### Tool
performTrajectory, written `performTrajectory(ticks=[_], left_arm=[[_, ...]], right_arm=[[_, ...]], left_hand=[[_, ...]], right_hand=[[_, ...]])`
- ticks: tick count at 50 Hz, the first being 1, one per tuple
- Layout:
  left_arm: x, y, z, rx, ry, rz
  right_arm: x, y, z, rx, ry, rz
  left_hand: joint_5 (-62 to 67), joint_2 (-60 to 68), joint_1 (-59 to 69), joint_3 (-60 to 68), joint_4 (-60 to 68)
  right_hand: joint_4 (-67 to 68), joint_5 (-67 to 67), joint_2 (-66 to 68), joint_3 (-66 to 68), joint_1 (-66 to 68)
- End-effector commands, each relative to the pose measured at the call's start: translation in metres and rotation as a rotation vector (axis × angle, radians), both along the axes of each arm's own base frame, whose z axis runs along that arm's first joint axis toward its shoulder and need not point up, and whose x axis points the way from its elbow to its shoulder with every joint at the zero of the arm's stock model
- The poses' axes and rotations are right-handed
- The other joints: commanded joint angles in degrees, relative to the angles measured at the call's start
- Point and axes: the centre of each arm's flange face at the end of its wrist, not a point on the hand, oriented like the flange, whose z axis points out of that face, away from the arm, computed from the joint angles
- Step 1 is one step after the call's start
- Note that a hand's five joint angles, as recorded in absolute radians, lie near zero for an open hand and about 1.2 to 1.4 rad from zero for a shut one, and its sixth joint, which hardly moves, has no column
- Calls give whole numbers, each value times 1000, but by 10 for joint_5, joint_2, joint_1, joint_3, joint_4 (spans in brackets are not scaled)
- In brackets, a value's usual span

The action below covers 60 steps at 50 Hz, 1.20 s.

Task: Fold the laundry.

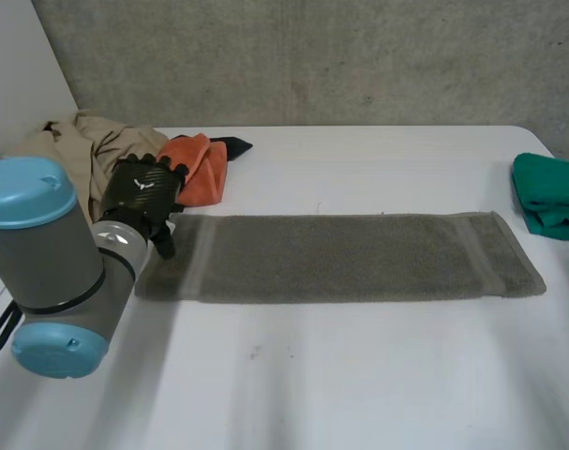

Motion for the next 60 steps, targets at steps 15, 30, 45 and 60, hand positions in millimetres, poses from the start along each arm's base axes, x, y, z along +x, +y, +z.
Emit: performTrajectory(ticks=[15,30,45,60], left_arm=[[1,9,-6,48,58,-19],[2,9,-10,62,66,-16],[5,13,4,30,80,-14],[19,16,22,-12,100,16]], right_arm=[[55,28,-19,169,-407,240],[50,14,-53,219,-365,221],[-1,-9,-1,-40,103,12],[261,108,40,-343,72,889]], left_hand=[[-27,-18,-11,-23,-16],[-27,-18,-11,-23,-16],[-27,-18,-11,-23,-16],[-27,-18,-11,-23,-16]], right_hand=[[-338,-325,-321,-323,-309],[171,185,189,186,200],[171,185,189,186,200],[171,185,189,186,200]])
